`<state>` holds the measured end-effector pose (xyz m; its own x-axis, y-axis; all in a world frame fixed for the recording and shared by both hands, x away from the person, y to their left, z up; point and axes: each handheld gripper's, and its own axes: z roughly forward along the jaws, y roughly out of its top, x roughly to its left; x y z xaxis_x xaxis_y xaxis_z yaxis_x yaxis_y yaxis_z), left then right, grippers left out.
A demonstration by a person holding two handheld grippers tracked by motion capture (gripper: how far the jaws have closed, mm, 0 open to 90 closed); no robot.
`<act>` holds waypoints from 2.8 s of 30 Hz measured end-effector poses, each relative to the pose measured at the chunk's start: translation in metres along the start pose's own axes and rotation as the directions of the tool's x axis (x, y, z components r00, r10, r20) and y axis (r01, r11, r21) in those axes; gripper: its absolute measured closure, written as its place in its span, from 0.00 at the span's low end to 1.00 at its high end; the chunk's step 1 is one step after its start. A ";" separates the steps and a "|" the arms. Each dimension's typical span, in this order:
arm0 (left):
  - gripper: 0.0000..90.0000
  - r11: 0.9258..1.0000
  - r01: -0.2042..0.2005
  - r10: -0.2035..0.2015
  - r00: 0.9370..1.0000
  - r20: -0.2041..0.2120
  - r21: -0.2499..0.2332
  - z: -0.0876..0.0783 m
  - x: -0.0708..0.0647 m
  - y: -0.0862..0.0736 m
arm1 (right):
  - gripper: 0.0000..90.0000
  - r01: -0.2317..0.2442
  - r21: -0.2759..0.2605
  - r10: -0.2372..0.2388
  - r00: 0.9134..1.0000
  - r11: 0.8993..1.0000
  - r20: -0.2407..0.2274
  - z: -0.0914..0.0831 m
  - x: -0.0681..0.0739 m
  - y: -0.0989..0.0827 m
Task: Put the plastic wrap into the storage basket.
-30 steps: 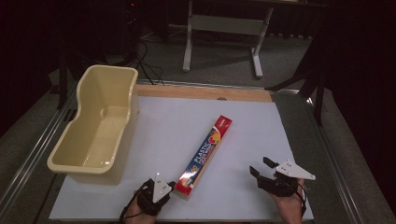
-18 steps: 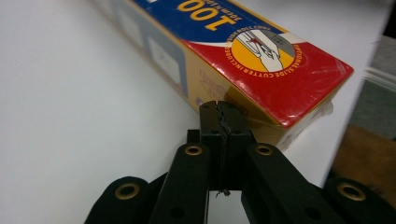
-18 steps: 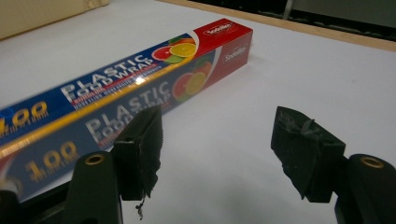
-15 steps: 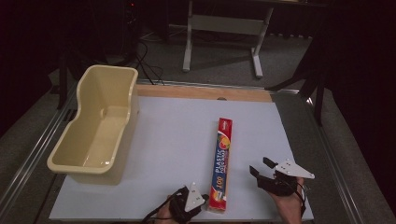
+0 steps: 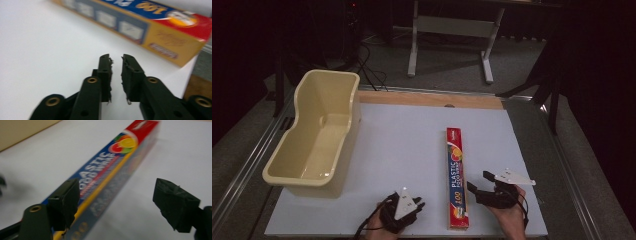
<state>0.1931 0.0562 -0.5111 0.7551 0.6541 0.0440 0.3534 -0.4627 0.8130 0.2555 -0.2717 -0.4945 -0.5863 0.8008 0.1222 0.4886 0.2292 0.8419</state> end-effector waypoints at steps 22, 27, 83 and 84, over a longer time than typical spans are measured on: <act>0.35 0.989 0.133 -0.143 0.974 -0.177 -0.068 -0.056 0.060 -0.036 | 0.09 0.059 0.204 -0.079 0.993 0.977 0.090 0.063 0.046 0.018; 0.36 0.987 0.147 -0.156 0.968 -0.196 -0.059 -0.055 0.062 -0.037 | 0.09 0.038 0.243 -0.063 0.993 0.969 0.095 0.065 0.046 0.018; 0.39 0.977 0.201 -0.211 0.954 -0.213 -0.066 -0.057 0.075 -0.040 | 0.25 0.001 0.712 -0.101 0.990 0.702 0.098 0.092 -0.045 0.071; 0.39 0.977 0.201 -0.211 0.954 -0.212 -0.066 -0.057 0.075 -0.040 | 0.28 -0.003 0.720 -0.098 0.990 0.694 0.098 0.094 -0.046 0.071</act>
<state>0.2039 0.1581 -0.5073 0.5288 0.8487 -0.0059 0.4605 -0.2810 0.8420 0.3776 -0.2403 -0.4894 -0.5652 0.8248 -0.0129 0.8058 0.5554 0.2056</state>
